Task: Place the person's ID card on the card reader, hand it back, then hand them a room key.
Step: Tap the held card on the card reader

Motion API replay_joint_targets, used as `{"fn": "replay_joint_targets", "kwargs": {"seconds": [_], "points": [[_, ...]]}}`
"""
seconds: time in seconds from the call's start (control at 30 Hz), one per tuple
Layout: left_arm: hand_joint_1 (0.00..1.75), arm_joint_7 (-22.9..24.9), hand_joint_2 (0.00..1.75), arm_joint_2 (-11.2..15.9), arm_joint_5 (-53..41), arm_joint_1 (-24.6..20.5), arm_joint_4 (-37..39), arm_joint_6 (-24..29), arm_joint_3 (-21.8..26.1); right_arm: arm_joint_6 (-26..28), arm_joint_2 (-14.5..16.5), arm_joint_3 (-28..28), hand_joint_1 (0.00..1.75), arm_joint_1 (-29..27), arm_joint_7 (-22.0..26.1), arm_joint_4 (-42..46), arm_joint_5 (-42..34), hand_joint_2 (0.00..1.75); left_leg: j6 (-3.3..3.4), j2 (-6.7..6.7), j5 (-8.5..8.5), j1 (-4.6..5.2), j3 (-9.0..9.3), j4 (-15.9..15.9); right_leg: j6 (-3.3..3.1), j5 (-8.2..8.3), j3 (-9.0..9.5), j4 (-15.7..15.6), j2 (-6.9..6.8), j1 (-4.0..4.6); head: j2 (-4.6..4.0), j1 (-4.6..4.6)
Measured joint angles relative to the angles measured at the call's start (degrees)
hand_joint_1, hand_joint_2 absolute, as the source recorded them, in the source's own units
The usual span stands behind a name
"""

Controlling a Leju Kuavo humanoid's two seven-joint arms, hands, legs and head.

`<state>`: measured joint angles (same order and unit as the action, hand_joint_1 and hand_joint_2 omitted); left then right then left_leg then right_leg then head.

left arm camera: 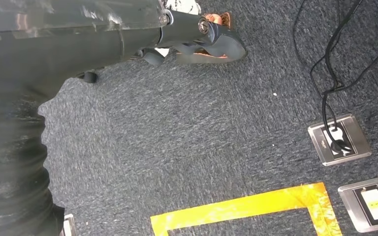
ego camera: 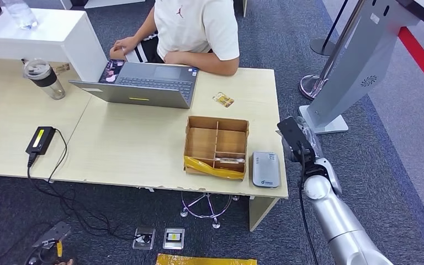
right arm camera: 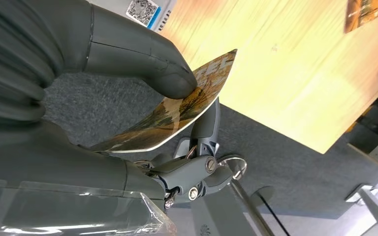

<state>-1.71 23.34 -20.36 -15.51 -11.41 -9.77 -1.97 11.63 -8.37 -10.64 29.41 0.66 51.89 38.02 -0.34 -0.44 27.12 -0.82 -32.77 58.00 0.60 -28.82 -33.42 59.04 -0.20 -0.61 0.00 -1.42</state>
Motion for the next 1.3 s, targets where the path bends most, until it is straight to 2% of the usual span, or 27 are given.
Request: {"fn": "replay_joint_targets", "kwargs": {"seconds": [0.17,0.6,0.87,1.3], "points": [[0.00,0.2,1.75,-0.1,-0.7,-0.1,0.0,0.2,0.2,3.4,0.3,-0.2,1.75,-0.7,0.1,-4.9,-2.2,1.75,0.00,0.02,0.00,0.00,-0.01,0.0,0.00,0.00,0.00,0.0,-0.01,0.00,0.00,-0.01],[0.00,0.3,1.75,-0.1,-1.1,-0.2,0.0,0.2,0.3,3.7,0.5,-0.2,1.75,-1.3,0.3,-7.9,-3.4,1.75,0.00,0.09,0.00,0.00,0.00,0.0,0.00,0.00,-0.01,0.0,0.05,0.00,0.00,-0.01],[0.00,0.4,1.75,-0.2,-2.4,-0.4,0.0,-0.3,1.1,-3.4,0.5,-0.7,1.75,-1.8,-0.1,-8.2,-5.2,1.75,0.00,0.09,0.00,0.00,0.00,0.0,0.00,0.01,-0.01,0.0,0.06,0.00,0.00,-0.01],[0.00,0.6,1.75,-0.2,-3.5,-1.1,0.0,-0.5,2.5,-15.4,0.9,-4.9,1.75,-1.4,0.0,-5.0,-6.5,1.75,0.00,0.09,0.00,0.00,0.00,0.0,0.00,0.01,0.00,0.0,0.06,0.00,0.00,-0.01]]}}
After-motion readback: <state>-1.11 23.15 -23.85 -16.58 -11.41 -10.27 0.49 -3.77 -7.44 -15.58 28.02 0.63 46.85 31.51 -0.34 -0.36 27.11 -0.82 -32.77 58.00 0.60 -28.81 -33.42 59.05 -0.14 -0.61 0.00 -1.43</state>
